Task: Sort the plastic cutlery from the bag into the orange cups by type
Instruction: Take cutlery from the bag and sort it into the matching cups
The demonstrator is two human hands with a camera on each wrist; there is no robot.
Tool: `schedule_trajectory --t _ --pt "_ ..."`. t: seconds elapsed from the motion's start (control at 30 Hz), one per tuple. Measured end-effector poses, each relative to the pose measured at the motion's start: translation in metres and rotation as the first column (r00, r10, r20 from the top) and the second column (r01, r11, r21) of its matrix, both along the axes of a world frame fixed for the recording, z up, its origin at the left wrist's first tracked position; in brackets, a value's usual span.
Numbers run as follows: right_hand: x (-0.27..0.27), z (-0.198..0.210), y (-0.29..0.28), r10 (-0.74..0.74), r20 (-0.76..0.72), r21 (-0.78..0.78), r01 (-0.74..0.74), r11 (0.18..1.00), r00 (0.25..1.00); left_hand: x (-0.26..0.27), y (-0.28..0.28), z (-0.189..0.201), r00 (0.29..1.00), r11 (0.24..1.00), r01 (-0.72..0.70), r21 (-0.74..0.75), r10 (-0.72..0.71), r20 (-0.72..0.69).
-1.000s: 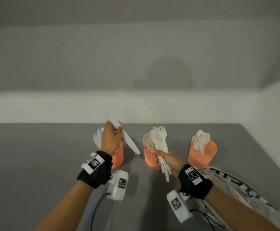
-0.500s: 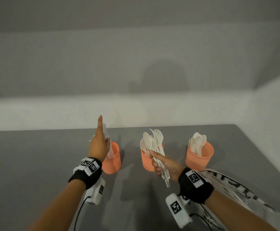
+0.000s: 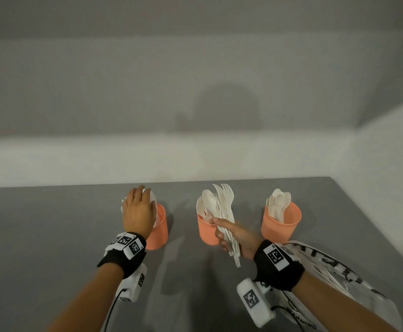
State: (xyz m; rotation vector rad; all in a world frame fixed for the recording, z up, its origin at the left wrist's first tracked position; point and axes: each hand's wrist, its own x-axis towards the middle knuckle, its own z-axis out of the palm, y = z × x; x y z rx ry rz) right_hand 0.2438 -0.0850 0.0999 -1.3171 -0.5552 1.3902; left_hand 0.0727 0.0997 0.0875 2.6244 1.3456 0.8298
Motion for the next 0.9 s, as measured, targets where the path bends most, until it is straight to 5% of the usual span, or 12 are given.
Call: schedule_trajectory --t 0.1,0.2,0.3,0.6,0.9 --pt "-0.001 -0.001 0.002 -0.037 0.06 0.024 0.035 0.999 0.998 0.011 -0.02 0.016 0.982 0.995 0.093 0.046 -0.099 0.162" --pt "-0.006 -0.002 0.004 -0.082 0.134 0.061 0.075 0.995 0.988 0.032 -0.056 0.034 0.891 0.942 0.299 -0.151 -0.22 0.397" --pt "-0.012 -0.003 0.006 -0.123 0.168 0.077 0.111 0.991 0.978 0.055 -0.087 0.039 0.849 0.843 0.424 -0.331 -0.242 0.47" --pt "-0.009 -0.005 -0.009 -0.123 0.256 0.157 0.084 0.984 0.959 0.088 -0.113 0.024 0.868 0.745 0.349 -0.568 -0.028 0.496" --pt "0.0 -0.012 -0.011 -0.212 0.092 0.154 0.197 0.968 0.973 0.081 -0.108 0.041 0.626 0.395 0.601 -0.695 0.308 0.716"
